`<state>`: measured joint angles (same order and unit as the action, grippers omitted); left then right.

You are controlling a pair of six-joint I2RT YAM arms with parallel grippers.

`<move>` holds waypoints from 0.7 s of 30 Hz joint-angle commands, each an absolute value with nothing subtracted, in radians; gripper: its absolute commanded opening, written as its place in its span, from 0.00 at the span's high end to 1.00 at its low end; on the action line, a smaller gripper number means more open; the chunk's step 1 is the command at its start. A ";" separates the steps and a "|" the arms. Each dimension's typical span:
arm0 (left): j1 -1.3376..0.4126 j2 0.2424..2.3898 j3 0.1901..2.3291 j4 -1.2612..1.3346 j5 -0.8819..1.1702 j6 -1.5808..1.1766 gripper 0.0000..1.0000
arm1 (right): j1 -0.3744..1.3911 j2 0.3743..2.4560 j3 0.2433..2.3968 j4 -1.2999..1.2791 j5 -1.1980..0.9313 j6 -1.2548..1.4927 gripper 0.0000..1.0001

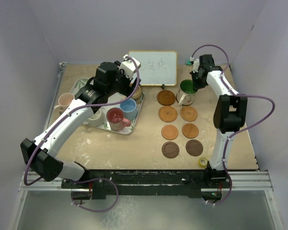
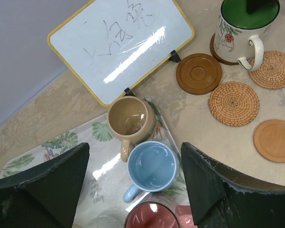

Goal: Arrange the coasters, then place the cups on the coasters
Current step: Place the cup on the coaster.

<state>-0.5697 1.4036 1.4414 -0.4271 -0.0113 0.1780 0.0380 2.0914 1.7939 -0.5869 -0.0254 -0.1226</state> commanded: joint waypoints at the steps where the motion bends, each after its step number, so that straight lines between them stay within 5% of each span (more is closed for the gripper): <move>1: -0.566 1.370 1.434 -0.383 0.000 0.195 0.25 | 0.032 1.988 1.802 -0.514 -0.061 -0.100 0.94; 21: -0.565 1.367 1.430 -0.386 0.002 0.198 0.25 | 0.026 2.005 1.836 -0.519 -0.093 -0.079 0.94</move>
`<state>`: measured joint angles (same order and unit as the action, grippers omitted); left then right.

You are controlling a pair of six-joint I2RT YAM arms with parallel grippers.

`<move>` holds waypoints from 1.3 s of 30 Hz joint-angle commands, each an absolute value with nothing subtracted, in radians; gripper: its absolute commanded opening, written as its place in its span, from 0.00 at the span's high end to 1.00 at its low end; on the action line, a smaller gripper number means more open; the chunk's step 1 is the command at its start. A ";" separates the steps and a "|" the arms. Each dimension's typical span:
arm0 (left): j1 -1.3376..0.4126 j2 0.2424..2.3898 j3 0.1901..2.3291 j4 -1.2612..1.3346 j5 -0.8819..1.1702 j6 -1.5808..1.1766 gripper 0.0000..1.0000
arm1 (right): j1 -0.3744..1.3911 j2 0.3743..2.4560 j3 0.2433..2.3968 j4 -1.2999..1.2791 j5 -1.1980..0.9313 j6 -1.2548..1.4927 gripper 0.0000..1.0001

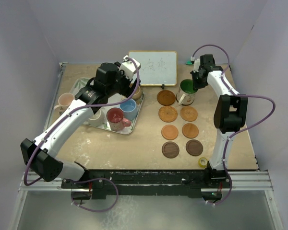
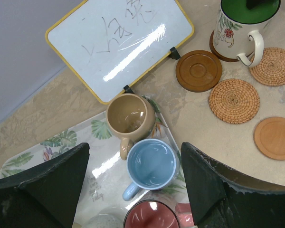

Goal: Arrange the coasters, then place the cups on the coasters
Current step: Place the cup on the coaster.

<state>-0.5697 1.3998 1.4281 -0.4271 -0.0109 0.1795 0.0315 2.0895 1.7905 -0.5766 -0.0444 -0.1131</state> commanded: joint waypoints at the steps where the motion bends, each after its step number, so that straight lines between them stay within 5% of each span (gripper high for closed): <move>1: -0.566 1.368 1.430 -0.384 0.002 0.199 0.25 | 0.026 2.007 1.835 -0.517 -0.093 -0.080 0.94; 27: -0.565 1.358 1.423 -0.385 -0.004 0.208 0.25 | 0.026 1.994 1.798 -0.502 -0.052 -0.090 0.77; 39: -0.513 1.348 1.414 -0.438 -0.015 0.228 0.24 | 0.026 1.912 1.859 -0.569 -0.080 -0.068 0.58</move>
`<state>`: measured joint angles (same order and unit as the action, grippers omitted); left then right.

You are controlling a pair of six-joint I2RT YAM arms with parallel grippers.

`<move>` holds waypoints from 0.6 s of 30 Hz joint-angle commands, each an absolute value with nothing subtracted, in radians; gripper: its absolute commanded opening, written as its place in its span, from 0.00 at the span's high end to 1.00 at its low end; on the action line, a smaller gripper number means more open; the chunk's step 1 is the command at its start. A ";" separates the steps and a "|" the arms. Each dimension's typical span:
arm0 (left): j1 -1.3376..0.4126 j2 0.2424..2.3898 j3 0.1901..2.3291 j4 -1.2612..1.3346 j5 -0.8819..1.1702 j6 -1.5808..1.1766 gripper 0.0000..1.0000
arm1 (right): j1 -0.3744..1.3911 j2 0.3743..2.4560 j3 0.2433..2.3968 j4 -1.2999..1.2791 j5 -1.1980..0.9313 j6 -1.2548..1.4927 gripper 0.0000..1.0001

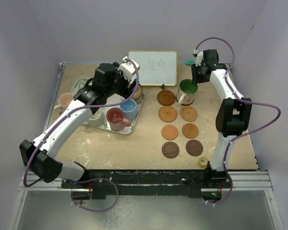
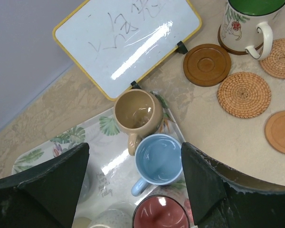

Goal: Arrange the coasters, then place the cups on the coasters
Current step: Place the cup on the coaster.

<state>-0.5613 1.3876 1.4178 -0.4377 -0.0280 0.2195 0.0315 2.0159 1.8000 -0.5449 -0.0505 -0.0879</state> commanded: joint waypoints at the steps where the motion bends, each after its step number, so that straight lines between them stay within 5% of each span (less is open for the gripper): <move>1: -0.493 1.349 1.412 -0.445 -0.001 0.220 0.24 | 0.025 1.901 1.864 -0.576 -0.086 -0.065 0.57; 18: -0.292 1.303 1.340 -0.617 0.132 0.190 0.20 | 0.026 1.593 1.744 -0.775 -0.183 -0.082 0.31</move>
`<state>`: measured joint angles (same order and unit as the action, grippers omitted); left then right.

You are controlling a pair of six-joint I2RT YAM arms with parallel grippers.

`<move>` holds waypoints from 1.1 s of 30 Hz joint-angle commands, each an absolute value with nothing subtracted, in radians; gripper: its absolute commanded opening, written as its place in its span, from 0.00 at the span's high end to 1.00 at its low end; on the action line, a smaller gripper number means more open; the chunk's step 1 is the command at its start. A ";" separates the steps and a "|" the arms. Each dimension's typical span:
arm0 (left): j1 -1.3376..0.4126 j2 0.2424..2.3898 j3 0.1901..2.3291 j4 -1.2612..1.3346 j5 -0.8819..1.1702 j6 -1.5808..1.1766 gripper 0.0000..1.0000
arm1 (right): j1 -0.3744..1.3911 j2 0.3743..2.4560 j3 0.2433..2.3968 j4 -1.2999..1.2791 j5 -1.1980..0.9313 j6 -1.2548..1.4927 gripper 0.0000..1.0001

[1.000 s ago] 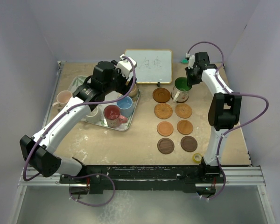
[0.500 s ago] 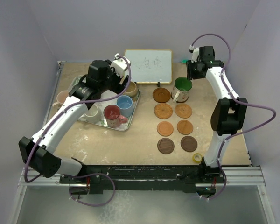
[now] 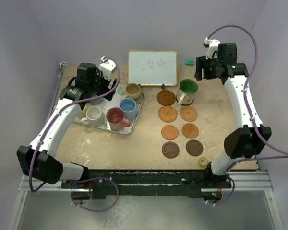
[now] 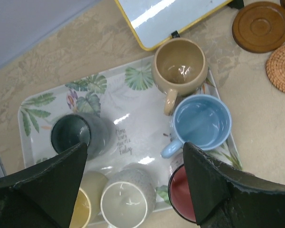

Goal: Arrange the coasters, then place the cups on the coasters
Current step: Place the cup on the coaster, then pick up the cup from the tray.

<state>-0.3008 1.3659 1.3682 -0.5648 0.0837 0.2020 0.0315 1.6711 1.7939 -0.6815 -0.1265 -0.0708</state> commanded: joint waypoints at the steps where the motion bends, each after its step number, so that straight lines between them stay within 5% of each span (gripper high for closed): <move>1: -0.293 1.299 1.329 -0.632 0.136 0.182 0.20 | 0.026 1.572 1.730 -0.789 -0.195 -0.086 0.31; 14: -0.293 1.356 1.221 -0.792 0.086 0.025 0.23 | 0.026 1.260 1.367 -0.638 -0.260 -0.100 0.29; 24: -0.302 1.463 1.184 -0.767 0.141 -0.022 0.50 | 0.025 1.228 1.245 -0.563 -0.296 -0.109 0.29; 33: -0.319 1.528 1.182 -0.749 0.156 -0.029 0.62 | 0.009 1.192 1.193 -0.531 -0.312 -0.112 0.30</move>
<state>-0.3103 1.5146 1.1797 -0.7815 0.1287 -0.0097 0.0235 1.2392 1.1999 -0.5819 -0.2802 -0.0982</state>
